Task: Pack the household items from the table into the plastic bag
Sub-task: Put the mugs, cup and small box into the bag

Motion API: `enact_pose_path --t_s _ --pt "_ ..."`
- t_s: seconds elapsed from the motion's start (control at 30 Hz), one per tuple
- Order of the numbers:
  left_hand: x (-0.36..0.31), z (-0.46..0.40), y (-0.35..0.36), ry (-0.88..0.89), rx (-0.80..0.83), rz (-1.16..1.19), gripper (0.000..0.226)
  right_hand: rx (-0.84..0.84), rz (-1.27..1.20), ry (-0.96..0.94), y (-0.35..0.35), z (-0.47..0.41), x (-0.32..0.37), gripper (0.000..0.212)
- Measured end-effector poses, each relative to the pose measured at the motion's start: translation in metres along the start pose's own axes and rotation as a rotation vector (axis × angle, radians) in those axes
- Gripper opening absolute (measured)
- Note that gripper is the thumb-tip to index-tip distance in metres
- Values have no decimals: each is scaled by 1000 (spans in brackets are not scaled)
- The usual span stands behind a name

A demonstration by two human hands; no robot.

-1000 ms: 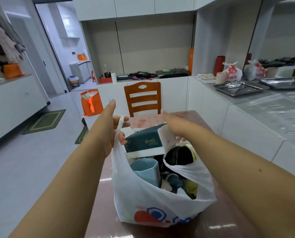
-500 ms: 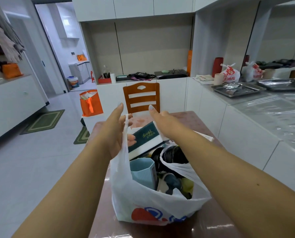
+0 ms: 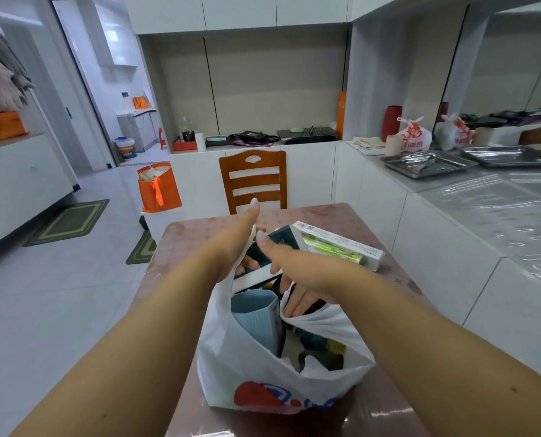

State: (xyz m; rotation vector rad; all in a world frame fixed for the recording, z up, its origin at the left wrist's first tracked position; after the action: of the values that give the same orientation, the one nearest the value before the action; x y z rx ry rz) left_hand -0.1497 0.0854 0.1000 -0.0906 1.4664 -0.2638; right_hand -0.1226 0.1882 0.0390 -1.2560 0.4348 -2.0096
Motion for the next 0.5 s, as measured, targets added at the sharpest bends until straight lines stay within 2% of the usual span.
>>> enact_pose_path --t_s 0.17,0.23,0.3,0.4,0.5 --pt "4 -5 1 -28 48 -111 55 -18 -492 -31 -35 5 -18 91" --pt "9 -10 0 -45 78 -131 65 -137 -789 -56 -64 10 -26 85" --pt "12 -13 3 -66 118 -170 70 -330 -1018 -91 -98 16 -39 81" --pt "14 -14 5 -40 121 -321 66 -589 -1104 -170 -132 28 -47 71" --pt "12 -23 9 -27 169 -404 70 -683 -1008 -242 -141 33 -37 69"
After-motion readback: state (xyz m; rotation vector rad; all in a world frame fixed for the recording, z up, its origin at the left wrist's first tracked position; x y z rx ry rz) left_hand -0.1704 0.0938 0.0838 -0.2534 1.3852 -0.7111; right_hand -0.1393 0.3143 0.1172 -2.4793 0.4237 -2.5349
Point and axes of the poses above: each hand's wrist, its own z-axis away from the middle knuckle, its own y-axis out of the palm, x = y × z, the point moved 8 cm from there along -z, towards the middle knuckle, and after that the axes turned 14 degrees about z, right-handed, at the moved point
